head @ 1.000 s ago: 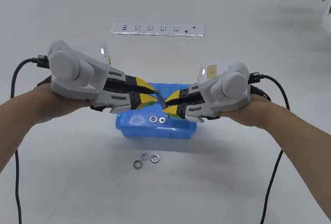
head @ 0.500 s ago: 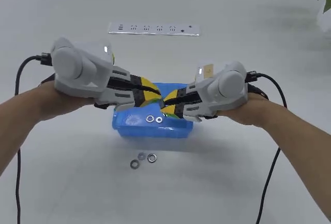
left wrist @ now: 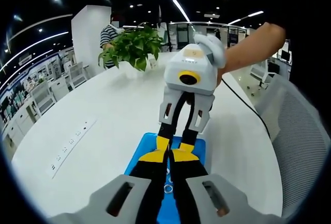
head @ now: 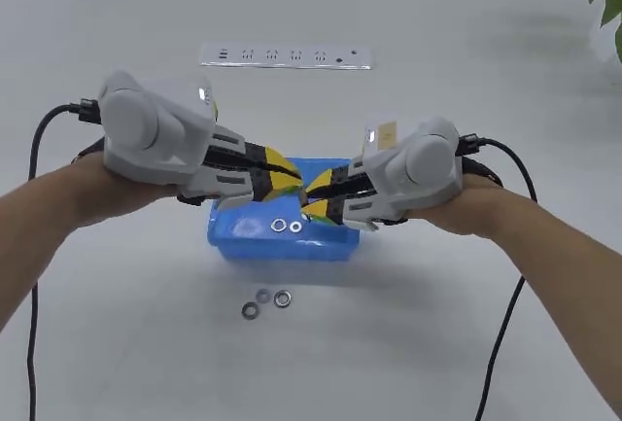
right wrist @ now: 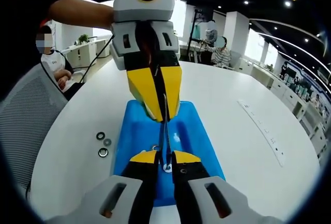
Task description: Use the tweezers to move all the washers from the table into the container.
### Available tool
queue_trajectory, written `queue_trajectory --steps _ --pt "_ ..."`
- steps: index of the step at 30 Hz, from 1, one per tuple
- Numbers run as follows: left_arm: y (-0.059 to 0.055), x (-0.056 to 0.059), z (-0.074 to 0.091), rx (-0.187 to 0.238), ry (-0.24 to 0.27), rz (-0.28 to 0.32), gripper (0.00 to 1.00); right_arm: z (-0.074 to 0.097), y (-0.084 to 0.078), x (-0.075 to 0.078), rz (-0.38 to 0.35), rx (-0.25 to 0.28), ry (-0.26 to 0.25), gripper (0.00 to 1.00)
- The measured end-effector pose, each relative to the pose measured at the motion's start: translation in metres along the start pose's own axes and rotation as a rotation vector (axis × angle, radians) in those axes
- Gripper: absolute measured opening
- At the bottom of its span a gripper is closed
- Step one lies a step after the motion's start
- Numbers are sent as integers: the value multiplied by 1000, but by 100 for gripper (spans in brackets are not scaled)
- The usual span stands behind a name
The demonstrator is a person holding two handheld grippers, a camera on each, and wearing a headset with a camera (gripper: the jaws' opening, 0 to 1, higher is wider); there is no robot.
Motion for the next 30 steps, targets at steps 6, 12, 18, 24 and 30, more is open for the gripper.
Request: queue_trajectory --steps 6,12,18,24,30 --pt "1 0 0 -1 5 1 5 1 2 -1 -5 -2 2 12" --pt "2 -1 2 -4 7 16 5 3 4 -3 -3 -6 3 17" --pt "4 -1 6 -7 14 26 5 7 10 -4 -8 -6 -3 21" --pt "5 -2 11 -17 22 45 5 13 16 -4 -13 -4 -13 24" --pt "9 0 16 -19 26 40 5 21 20 -8 -33 -14 -27 31"
Point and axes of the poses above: the centre of the closed fingertips' face, and the gripper's own axes: z roughly backward along the fingers, x roughly to its right, y roughly out of its top, the point moved 4 cm from there along z, roughly backward along the fingers, and after that the axes turned 8 degrees about -y, right-handed, at the moved point
